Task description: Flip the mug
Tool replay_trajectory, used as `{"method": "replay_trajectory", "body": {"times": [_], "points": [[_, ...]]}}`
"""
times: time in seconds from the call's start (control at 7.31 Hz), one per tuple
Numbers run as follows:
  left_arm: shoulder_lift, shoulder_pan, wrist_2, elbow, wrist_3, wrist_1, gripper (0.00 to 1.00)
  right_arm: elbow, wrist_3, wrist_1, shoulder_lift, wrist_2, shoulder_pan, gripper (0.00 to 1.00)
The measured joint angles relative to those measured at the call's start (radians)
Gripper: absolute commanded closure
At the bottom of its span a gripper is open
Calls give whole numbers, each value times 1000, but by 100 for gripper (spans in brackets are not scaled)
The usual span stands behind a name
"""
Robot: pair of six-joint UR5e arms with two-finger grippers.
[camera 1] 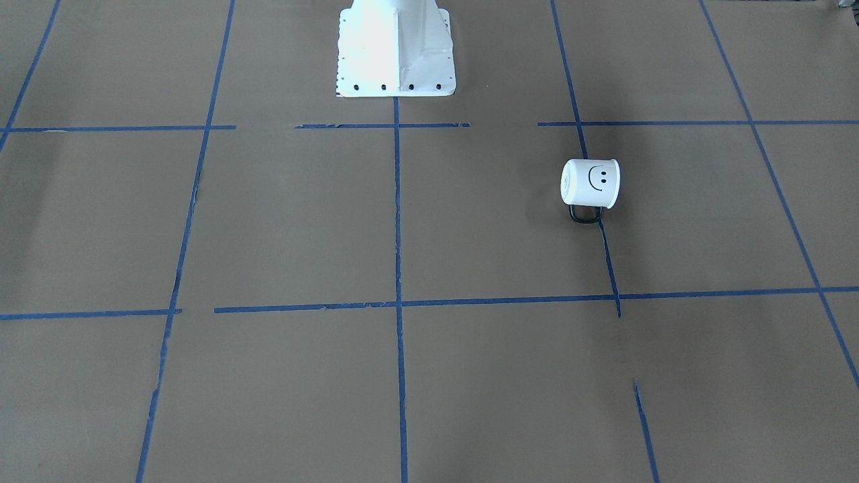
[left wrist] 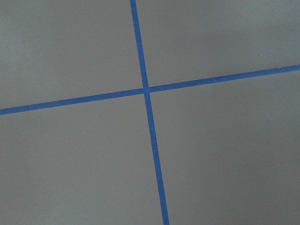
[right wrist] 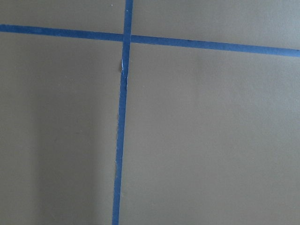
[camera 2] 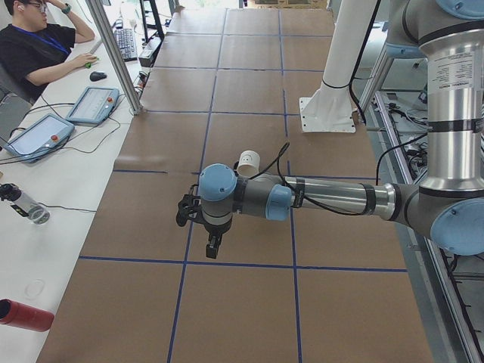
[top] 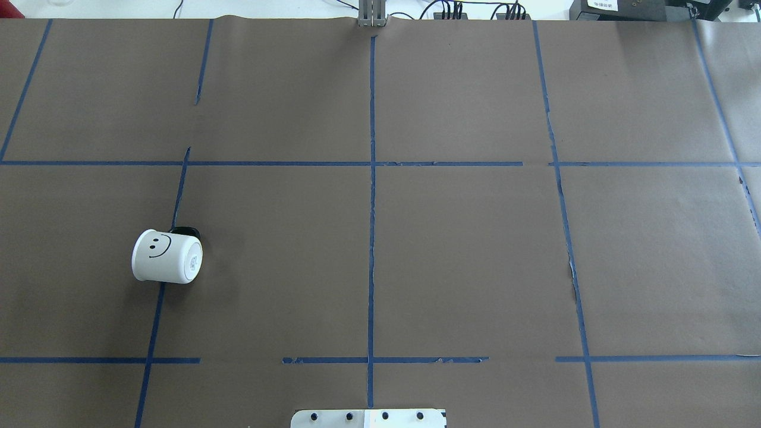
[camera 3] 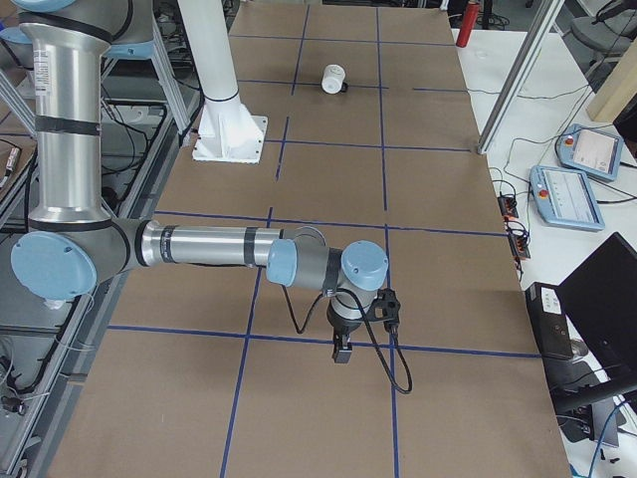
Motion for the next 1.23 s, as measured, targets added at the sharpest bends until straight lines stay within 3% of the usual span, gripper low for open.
{"method": "replay_trajectory", "body": {"times": [0.82, 1.23], "points": [[-32, 7, -7, -8, 1, -1, 0, 0, 0, 0, 0, 0, 0, 0], [-49, 55, -13, -9, -8, -88, 0, 0, 0, 0, 0, 0, 0, 0]]}}
